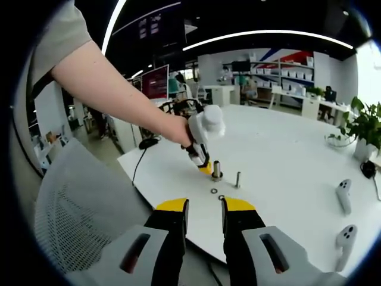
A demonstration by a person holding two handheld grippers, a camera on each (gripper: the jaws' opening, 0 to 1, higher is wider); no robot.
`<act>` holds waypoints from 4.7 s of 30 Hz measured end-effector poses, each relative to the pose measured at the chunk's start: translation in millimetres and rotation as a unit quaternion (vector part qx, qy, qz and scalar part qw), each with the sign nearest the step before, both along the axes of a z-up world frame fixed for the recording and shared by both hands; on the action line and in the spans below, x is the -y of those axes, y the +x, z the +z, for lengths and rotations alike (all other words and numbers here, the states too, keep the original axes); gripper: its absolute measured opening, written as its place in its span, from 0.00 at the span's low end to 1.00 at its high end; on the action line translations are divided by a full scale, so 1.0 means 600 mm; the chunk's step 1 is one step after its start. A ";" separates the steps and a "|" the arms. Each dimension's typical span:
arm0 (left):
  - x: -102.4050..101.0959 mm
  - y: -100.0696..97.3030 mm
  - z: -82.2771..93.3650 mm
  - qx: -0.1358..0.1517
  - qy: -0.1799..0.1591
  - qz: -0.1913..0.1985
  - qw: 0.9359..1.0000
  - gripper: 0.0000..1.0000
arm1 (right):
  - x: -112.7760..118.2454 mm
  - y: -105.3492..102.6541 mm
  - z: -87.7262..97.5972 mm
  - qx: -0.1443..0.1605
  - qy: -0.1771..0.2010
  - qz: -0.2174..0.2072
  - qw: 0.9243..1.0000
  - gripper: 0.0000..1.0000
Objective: Place the washer onto the threaded stud by aligning its center hole with the stud, sliding it down to the base, and recovering from edge contact or off-axis alignment until the washer reaches the visible bottom stop.
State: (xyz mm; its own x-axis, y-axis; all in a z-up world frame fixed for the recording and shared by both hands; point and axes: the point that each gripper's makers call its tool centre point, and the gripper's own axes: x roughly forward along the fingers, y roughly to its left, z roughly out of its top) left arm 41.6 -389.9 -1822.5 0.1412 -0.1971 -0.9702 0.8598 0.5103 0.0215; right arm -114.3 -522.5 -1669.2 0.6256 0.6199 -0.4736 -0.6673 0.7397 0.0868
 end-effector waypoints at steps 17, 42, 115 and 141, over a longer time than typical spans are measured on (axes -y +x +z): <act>-0.026 0.010 0.017 0.038 -0.057 0.086 0.994 0.04 | 0.000 -0.001 -0.001 0.000 -0.003 0.001 1.000 0.25; -0.064 -0.059 0.102 0.090 -0.163 0.193 0.963 0.22 | -0.002 -0.004 -0.004 -0.004 -0.006 0.006 1.000 0.25; -0.154 -0.277 0.228 0.166 -0.312 0.219 0.909 0.32 | 0.019 -0.007 -0.039 -0.059 -0.038 -0.023 0.997 0.26; -0.149 -0.279 0.229 0.157 -0.322 0.212 0.909 0.33 | 0.019 -0.025 -0.090 -0.158 -0.103 0.006 0.982 0.33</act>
State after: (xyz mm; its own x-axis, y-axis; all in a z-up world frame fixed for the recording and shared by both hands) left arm -126.1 -300.6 -1684.9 0.5869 -0.5738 -0.5713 0.5858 0.7880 -0.1896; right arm -129.3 -534.0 -1723.4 0.4200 0.4969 -0.7594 -0.6396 0.7557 0.1407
